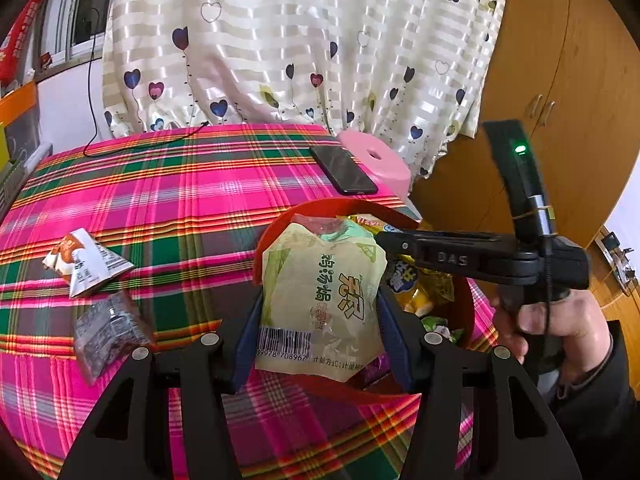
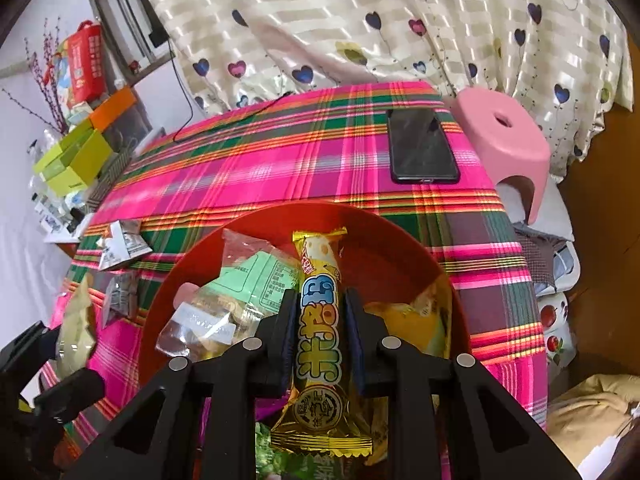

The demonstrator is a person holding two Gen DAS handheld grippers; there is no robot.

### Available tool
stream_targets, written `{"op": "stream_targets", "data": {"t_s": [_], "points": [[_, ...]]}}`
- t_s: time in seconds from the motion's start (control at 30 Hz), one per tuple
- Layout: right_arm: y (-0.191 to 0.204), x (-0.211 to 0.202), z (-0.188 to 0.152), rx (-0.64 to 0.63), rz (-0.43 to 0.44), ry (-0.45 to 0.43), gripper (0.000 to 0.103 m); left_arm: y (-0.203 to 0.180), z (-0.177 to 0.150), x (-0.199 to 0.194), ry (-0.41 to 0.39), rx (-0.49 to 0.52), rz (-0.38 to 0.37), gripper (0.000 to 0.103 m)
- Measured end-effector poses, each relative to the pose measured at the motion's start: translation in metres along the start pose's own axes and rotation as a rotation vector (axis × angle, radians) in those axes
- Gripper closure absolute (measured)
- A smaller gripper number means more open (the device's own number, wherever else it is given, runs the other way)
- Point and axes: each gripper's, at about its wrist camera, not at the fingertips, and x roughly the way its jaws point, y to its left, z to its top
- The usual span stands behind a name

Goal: Organize snacks
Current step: 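Release the pale packet into the basket with the left gripper while the right drops the gold bar in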

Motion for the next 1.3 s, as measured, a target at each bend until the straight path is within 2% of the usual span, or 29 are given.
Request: {"op": "stream_targets", "data": {"t_s": [0.07,0.13,0.3,0.5,0.73,1.0,1.3], "points": [[0.0,-0.005,-0.001,-0.002,0.022,-0.018,0.072,-0.002,0.001,0.006,0.008,0.003,-0.003,0.047],[-0.003,-0.016,-0.004,0.01,0.044,-0.043,0.069,-0.004,0.002,0.012,0.017,0.006,-0.008,0.047],[-0.007,-0.038,-0.012,0.025,0.062,-0.09,0.068,-0.011,0.005,0.027,0.041,0.014,-0.023,0.045],[-0.01,-0.045,-0.019,0.03,0.07,-0.092,0.068,-0.005,0.005,0.037,0.059,-0.025,-0.022,0.039],[-0.007,-0.046,-0.025,0.032,0.084,-0.087,0.068,-0.002,0.006,0.027,-0.002,-0.019,-0.037,0.036],[0.005,-0.055,-0.029,0.01,0.096,-0.098,0.068,0.008,0.002,0.007,-0.042,-0.03,-0.01,0.036],[0.038,-0.065,-0.04,-0.048,0.121,-0.106,0.068,0.047,-0.02,-0.019,-0.021,-0.115,0.022,0.036]]}}
